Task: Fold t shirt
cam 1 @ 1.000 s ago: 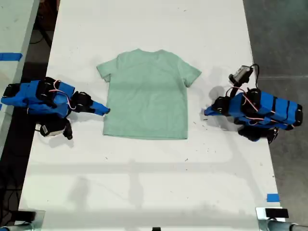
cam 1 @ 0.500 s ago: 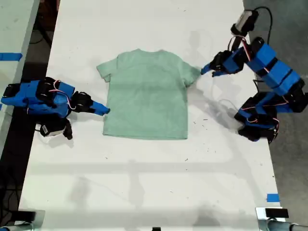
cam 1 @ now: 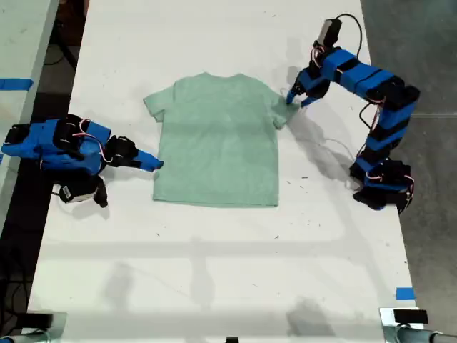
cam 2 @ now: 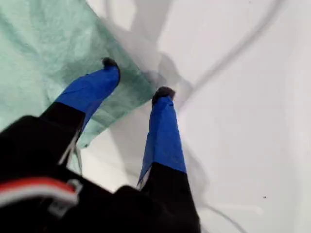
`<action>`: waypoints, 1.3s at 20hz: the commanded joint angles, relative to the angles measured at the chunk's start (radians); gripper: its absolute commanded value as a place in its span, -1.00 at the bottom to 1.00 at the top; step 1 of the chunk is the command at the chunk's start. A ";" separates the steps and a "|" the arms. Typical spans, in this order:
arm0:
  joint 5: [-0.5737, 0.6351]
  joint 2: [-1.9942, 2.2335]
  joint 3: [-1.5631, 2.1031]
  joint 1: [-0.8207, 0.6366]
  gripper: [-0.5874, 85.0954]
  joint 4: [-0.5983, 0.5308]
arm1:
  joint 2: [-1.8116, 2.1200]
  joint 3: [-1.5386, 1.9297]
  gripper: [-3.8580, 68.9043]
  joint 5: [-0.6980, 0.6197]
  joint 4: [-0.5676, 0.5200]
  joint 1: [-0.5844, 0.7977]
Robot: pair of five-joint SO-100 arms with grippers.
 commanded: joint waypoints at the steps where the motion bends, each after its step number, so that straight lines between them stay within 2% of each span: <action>1: -0.012 0.006 0.009 0.008 -0.70 0.002 | -0.057 -0.066 -0.47 -0.003 -0.051 0.003; 3: -0.012 0.006 0.009 0.008 -0.70 0.002 | -0.091 -0.058 -0.57 0.000 -0.064 -0.002; 4: -0.012 0.006 0.009 0.008 -0.70 0.002 | -0.104 -0.058 -0.84 -0.003 -0.067 -0.003; 6: -0.012 0.006 0.009 0.008 -0.70 0.002 | -0.106 -0.060 -0.87 0.006 -0.055 -0.002; 9: -0.012 0.006 0.009 0.008 -0.70 0.002 | 0.008 -0.155 -0.87 0.015 0.048 -0.029; 12: -0.012 0.006 0.009 0.008 -0.70 0.002 | 0.035 -0.426 -0.87 0.009 0.207 -0.160; 14: -0.012 0.006 0.009 0.008 -0.70 0.002 | 0.048 -0.499 -0.87 0.006 0.221 -0.255; 16: -0.012 0.006 0.009 0.008 -0.70 0.002 | 0.051 -0.497 -0.87 0.011 0.186 -0.328; 21: -0.012 0.006 0.009 0.008 -0.70 0.002 | -0.046 -0.472 -0.87 0.005 0.017 -0.511; 26: -0.012 0.006 0.009 0.008 -0.70 0.002 | -0.218 -0.502 -0.87 0.005 -0.103 -0.598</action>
